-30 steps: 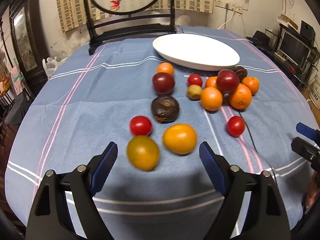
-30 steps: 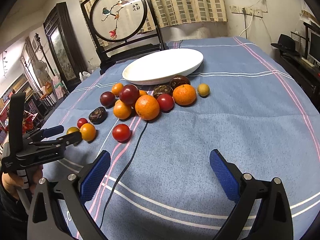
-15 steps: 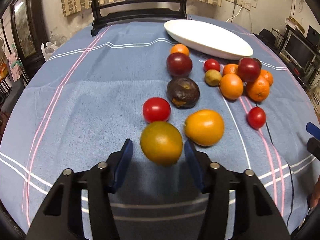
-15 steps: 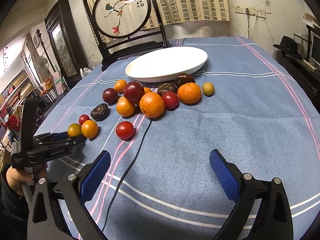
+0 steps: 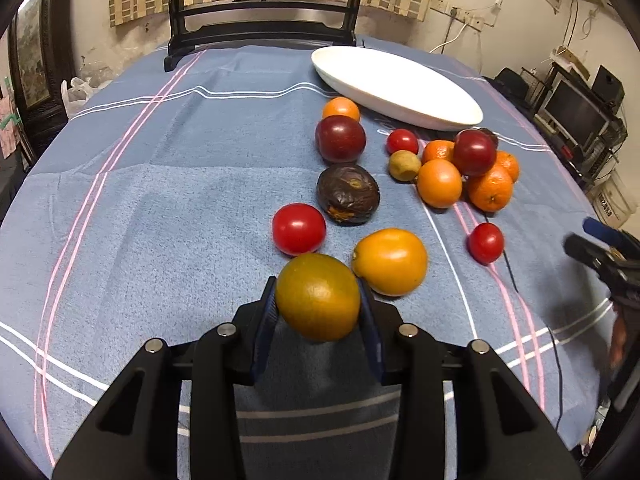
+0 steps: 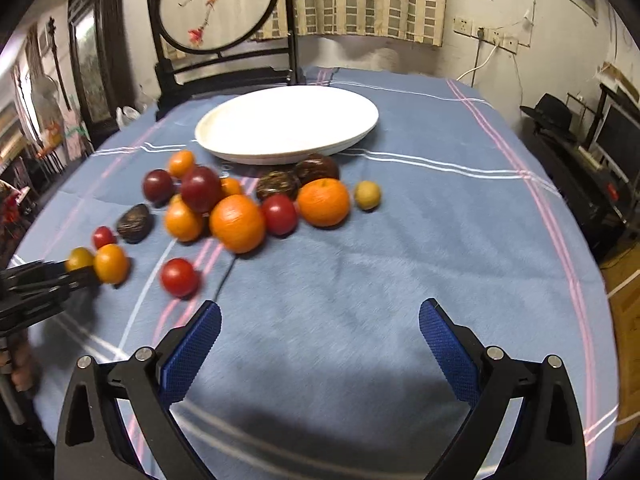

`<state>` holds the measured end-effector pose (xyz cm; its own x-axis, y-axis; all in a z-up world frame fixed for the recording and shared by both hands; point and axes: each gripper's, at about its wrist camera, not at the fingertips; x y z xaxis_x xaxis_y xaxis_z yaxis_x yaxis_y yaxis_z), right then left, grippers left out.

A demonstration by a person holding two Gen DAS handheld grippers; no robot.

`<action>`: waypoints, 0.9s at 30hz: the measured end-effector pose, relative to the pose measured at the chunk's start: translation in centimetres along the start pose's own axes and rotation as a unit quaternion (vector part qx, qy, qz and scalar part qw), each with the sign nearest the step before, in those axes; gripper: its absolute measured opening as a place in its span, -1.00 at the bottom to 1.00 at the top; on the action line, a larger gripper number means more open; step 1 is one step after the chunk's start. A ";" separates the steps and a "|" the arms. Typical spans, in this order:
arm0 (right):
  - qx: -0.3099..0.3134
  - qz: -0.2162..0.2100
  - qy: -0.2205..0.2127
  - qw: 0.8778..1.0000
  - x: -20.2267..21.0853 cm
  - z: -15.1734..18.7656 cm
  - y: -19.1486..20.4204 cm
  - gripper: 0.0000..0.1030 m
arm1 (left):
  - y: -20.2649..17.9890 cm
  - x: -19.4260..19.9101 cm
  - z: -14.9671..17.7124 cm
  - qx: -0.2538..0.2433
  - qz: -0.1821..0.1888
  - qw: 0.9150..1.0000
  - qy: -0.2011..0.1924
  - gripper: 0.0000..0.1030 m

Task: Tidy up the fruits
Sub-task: 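Grasp the large yellow fruit with the left gripper while the right gripper grasps a dark red plum, then carry both fruits over the white plate and open both grippers to drop them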

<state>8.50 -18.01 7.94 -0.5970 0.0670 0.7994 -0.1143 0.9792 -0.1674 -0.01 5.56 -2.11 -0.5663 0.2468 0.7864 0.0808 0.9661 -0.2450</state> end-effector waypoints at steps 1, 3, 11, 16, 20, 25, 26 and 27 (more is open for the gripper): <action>-0.002 -0.004 0.004 1.000 -0.2 -0.4 0.0 0.93 | 0.1 0.2 0.0 0.001 0.002 1.000 -0.002 -0.28; -0.006 -0.029 0.008 1.000 -0.2 -1.0 0.3 0.93 | 0.4 0.5 0.0 0.005 0.006 1.000 -0.006 -0.28; 0.105 -0.077 -0.046 0.990 0.7 -4.6 6.9 0.76 | 1.2 0.5 -0.3 0.019 0.012 1.000 -0.009 -0.28; 0.122 -0.091 -0.018 0.988 -2.1 -7.1 9.0 0.25 | 1.4 0.2 -0.4 0.018 0.016 1.000 -0.003 -0.28; 0.119 -0.096 -0.001 0.988 -3.9 -7.7 9.3 0.09 | 1.3 0.0 -0.8 0.014 0.017 1.000 -0.004 -0.28; 0.119 -0.126 0.008 0.985 -4.1 -7.8 9.5 -0.25 | 1.2 -0.6 -1.1 0.009 0.023 1.000 0.006 -0.28; 0.117 -0.127 0.008 0.985 -4.1 -7.8 9.4 -0.25 | 1.2 -0.5 -1.3 0.008 0.026 1.000 0.008 -0.28; 0.112 -0.128 0.006 0.985 -3.9 -7.9 9.1 -0.25 | 1.2 -0.4 -1.6 0.006 0.029 1.000 0.008 -0.28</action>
Point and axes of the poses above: each gripper's, at about its wrist camera, not at the fingertips, and x roughly against the way its jaws point, y to its left, z to its underside, and after that the axes turned 11 degrees about z, right-handed
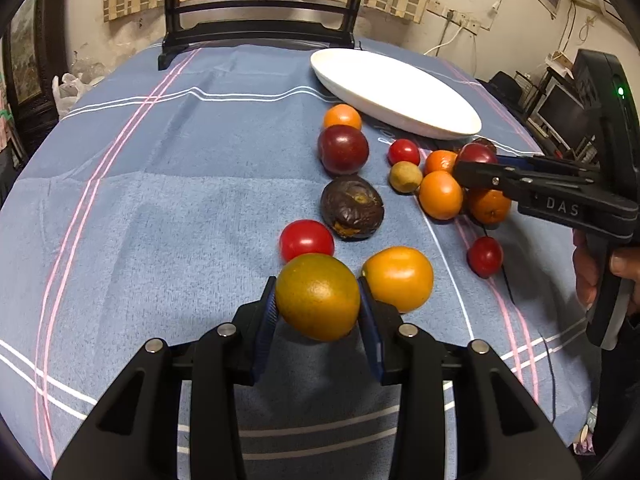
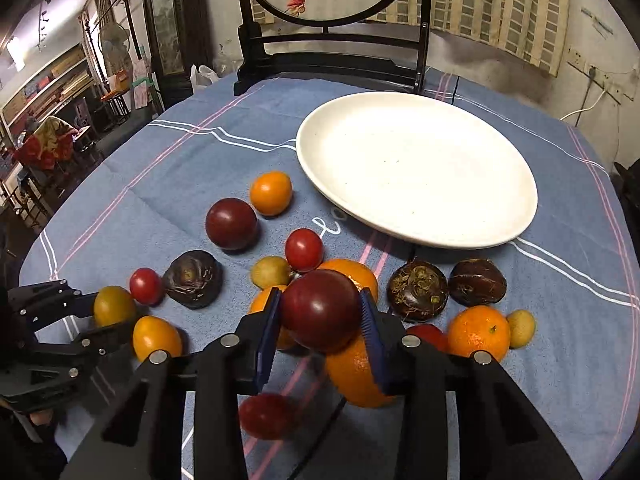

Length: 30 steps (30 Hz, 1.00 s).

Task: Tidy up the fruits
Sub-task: 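Carry both fruits over the white plate and open both grippers to drop them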

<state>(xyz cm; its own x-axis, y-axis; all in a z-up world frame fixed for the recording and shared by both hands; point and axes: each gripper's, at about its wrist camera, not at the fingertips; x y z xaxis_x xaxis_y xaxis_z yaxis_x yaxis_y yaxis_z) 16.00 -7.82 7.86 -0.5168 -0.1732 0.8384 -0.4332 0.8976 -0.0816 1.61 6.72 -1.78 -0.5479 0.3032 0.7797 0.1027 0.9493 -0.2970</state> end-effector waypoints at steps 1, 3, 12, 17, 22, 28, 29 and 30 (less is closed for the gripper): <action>-0.007 -0.001 -0.008 1.000 0.4 -0.1 -0.4 -0.25 | 0.0 0.2 -0.3 -0.002 0.003 1.000 -0.002 -0.28; -0.020 -0.003 -0.033 0.999 1.5 -0.7 -1.4 -0.25 | -0.2 0.9 -1.4 -0.008 0.006 1.000 -0.009 -0.28; -0.081 0.066 -0.077 0.992 -0.4 -5.3 -5.8 -0.25 | -2.4 -3.4 -15.1 -0.009 -0.002 1.000 -0.026 -0.28; -0.089 0.058 -0.063 0.992 -2.6 -5.6 -6.5 -0.24 | -4.2 -8.3 -19.8 -0.012 0.003 1.000 -0.006 -0.27; -0.090 0.052 -0.046 0.993 -4.4 -5.3 -6.7 -0.24 | -5.0 -13.0 -20.7 -0.007 0.000 0.999 0.036 -0.27; -0.125 0.029 -0.045 0.991 -5.1 -4.9 -8.1 0.19 | -5.3 -14.7 -20.2 -0.007 -0.010 0.999 0.049 0.44; -0.142 0.031 -0.048 0.988 -4.9 -4.6 -8.8 0.32 | -5.5 -14.4 -20.3 -0.013 -0.017 0.999 0.042 0.51; -0.150 0.033 -0.045 0.987 -4.7 -4.5 -9.2 0.32 | -5.5 -14.0 -20.2 -0.012 -0.016 0.999 0.036 0.52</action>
Point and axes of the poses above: each gripper's, at about its wrist camera, not at the fingertips, and x roughly against the way its jaws point, y to its left, z to its underside, and after that the axes turned 11 degrees about z, right-handed
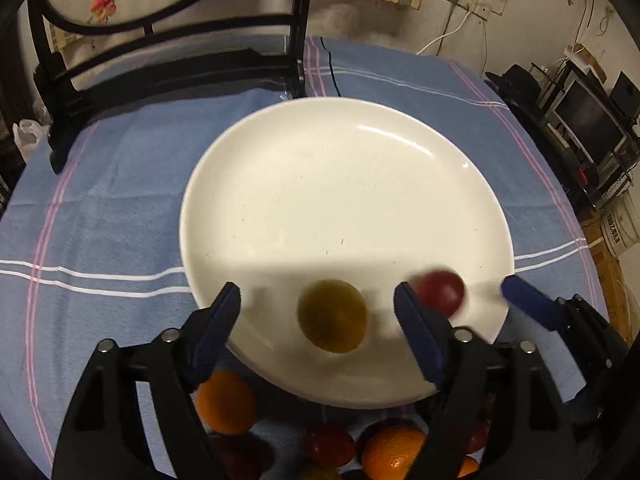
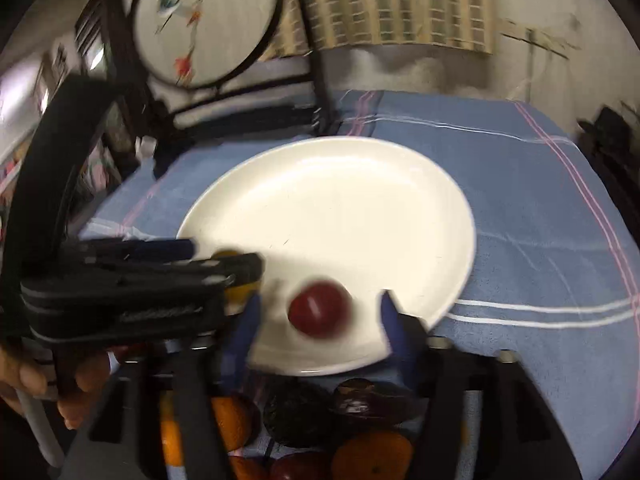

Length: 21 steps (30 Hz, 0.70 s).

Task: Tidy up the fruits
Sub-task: 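Carry both fruits over the white plate and open both grippers to drop them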

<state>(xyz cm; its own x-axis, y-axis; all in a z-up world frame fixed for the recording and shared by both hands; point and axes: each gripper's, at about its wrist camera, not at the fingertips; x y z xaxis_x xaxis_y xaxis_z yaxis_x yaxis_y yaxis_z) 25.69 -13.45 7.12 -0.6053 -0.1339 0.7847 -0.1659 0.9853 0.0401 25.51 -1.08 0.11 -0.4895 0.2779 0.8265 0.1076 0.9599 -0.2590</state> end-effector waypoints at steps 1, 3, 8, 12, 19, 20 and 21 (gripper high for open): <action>-0.003 -0.001 0.001 1.000 0.3 0.1 -0.2 0.32 | 0.0 0.4 0.1 0.002 0.003 1.000 -0.001 0.53; -0.013 -0.013 -0.002 1.000 1.3 0.4 -0.9 0.33 | 0.3 1.7 0.6 0.011 0.014 1.000 -0.004 0.64; -0.028 -0.029 -0.018 0.999 4.5 2.7 -1.9 0.64 | 1.8 5.4 4.4 0.013 0.028 0.999 -0.026 0.83; -0.039 -0.009 -0.014 0.999 6.0 6.0 -2.6 0.67 | 3.8 7.0 8.1 0.023 0.013 0.999 -0.034 0.83; -0.024 0.006 -0.017 1.000 8.4 9.4 -1.5 0.67 | 5.4 9.8 13.4 0.031 0.017 0.998 -0.042 0.83; -0.016 0.003 -0.019 1.000 8.8 9.9 -1.0 0.67 | 5.5 10.1 14.4 0.030 0.016 0.999 -0.042 0.83; -0.007 -0.002 -0.020 1.000 9.3 10.3 -0.4 0.67 | 5.6 10.1 14.7 0.032 0.017 0.998 -0.041 0.83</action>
Point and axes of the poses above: each gripper's, at about its wrist camera, not at the fingertips, and x roughly against the way its jaws point, y to its left, z to its underside, and after that the axes turned 11 degrees about z, right-handed
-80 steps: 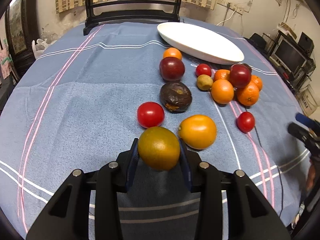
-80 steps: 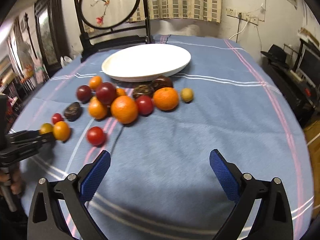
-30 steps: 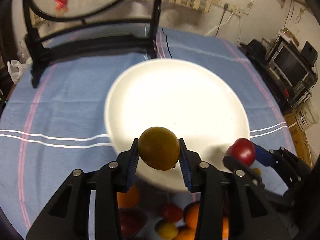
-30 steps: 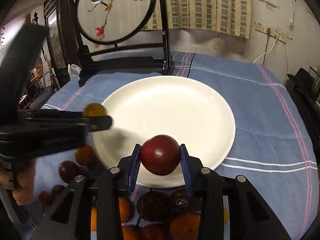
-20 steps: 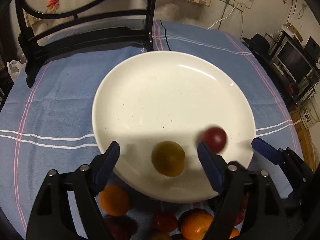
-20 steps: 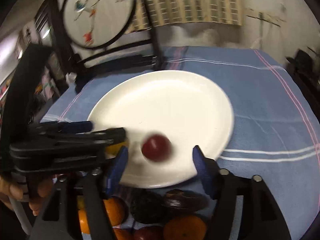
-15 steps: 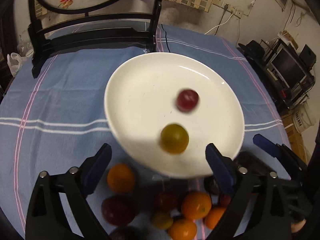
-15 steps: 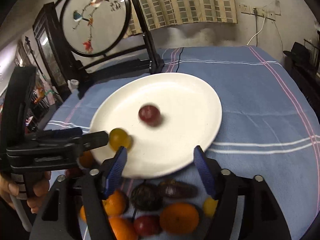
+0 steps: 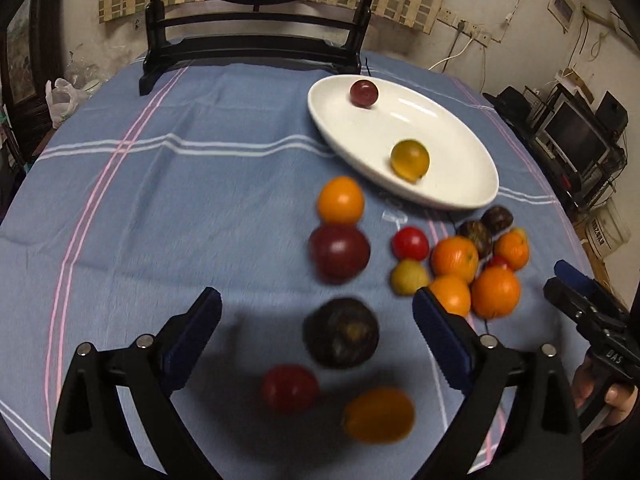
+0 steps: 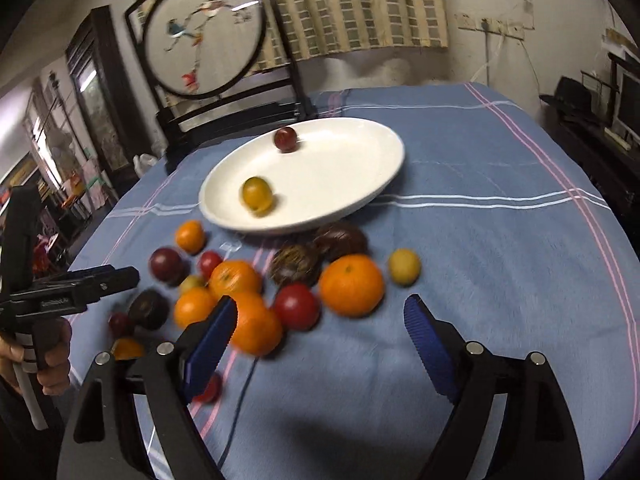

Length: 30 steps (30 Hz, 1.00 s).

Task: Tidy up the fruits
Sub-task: 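Carry both fruits over the white plate and open both grippers to drop them, then grasp a red cherry tomato with the left gripper while the right gripper grasps another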

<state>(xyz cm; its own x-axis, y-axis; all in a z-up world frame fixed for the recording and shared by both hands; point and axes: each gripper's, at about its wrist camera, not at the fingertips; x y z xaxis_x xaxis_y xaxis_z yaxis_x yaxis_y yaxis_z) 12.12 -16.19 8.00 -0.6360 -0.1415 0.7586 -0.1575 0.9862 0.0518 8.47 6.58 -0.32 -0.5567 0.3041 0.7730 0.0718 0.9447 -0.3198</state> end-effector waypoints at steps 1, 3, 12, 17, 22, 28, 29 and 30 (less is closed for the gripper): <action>0.008 -0.003 0.000 1.000 0.3 0.3 0.5 0.67 | 0.3 0.2 0.8 0.005 0.003 1.000 0.001 0.83; 0.044 -0.002 0.010 0.999 0.9 1.3 2.3 0.61 | 0.6 0.4 2.0 0.015 0.006 1.000 0.005 0.83; 0.126 -0.025 0.046 0.991 0.6 3.4 7.4 0.22 | 0.8 1.1 4.8 0.020 0.022 1.000 0.003 0.83; 0.155 -0.016 0.068 0.985 -0.7 3.7 9.0 -0.12 | 1.5 1.7 4.7 0.028 0.019 0.999 -0.003 0.83; 0.165 -0.015 0.074 0.983 -1.4 3.9 9.7 -0.33 | 2.5 2.3 4.2 0.033 0.013 0.999 -0.009 0.83; 0.143 -0.026 0.075 0.987 -1.2 3.9 8.8 -0.39 | 2.7 2.4 4.5 0.015 -0.016 1.000 0.003 0.83; 0.139 -0.028 0.075 0.987 -1.1 3.9 8.6 -0.39 | 2.9 2.5 4.6 0.013 -0.019 1.000 0.004 0.83; 0.137 -0.029 0.077 0.987 -1.3 3.7 8.4 -0.39 | 3.0 2.5 4.8 0.011 -0.023 1.000 0.006 0.83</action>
<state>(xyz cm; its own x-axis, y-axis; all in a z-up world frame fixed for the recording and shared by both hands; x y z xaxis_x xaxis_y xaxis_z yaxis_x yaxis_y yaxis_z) 8.80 -8.02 5.07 -0.5012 -0.1620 0.8500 -0.4025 0.9132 -0.0633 3.32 9.63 -1.94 -0.5492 0.2620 0.7935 0.0285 0.9549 -0.2956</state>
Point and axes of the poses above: each gripper's, at about its wrist camera, not at the fingertips, and x roughly against the way its jaws point, y to its left, z to its underside, and after that the axes turned 11 degrees about z, right-handed
